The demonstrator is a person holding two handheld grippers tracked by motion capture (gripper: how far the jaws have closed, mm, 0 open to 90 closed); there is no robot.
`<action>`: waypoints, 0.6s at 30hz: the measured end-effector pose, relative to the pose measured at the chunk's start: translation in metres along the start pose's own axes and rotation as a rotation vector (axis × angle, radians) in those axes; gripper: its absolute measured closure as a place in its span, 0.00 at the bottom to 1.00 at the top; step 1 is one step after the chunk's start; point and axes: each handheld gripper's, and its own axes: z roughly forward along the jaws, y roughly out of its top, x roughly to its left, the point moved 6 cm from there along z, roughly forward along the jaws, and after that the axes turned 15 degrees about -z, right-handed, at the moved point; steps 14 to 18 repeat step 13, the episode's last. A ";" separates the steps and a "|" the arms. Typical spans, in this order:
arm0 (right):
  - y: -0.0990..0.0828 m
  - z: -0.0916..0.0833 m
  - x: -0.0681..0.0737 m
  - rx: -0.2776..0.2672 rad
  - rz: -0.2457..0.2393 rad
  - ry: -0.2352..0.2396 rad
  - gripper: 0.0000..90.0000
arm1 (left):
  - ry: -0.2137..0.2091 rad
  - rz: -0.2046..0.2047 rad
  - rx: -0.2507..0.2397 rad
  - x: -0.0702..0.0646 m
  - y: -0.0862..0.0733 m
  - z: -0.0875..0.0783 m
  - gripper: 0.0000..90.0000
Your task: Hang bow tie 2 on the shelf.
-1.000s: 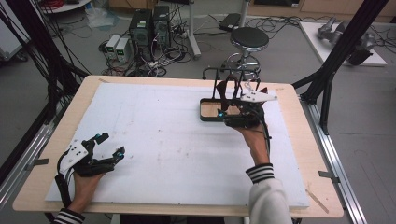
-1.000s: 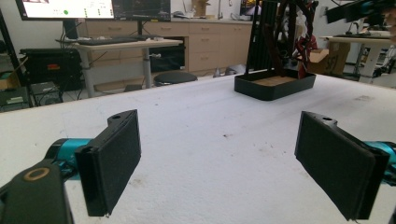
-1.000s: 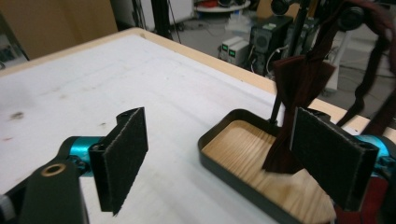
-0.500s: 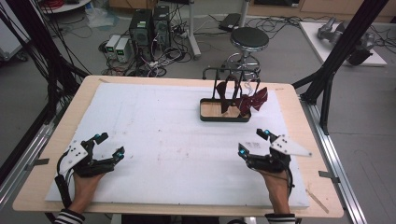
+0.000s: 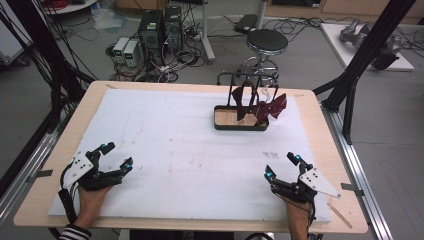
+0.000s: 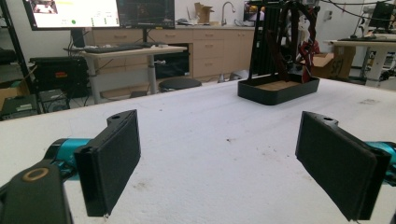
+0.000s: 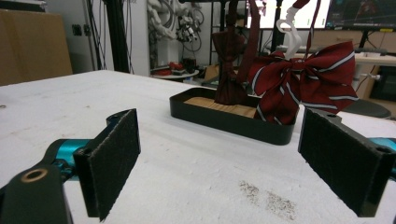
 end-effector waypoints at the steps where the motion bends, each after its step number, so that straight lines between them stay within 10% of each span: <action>1: -0.001 0.000 0.000 -0.010 0.000 0.002 0.13 | 0.001 -0.001 0.000 0.000 0.000 0.000 0.16; 18: -0.004 -0.002 0.000 -0.066 -0.014 -0.013 0.13 | 0.005 -0.002 -0.009 0.000 0.000 -0.001 0.16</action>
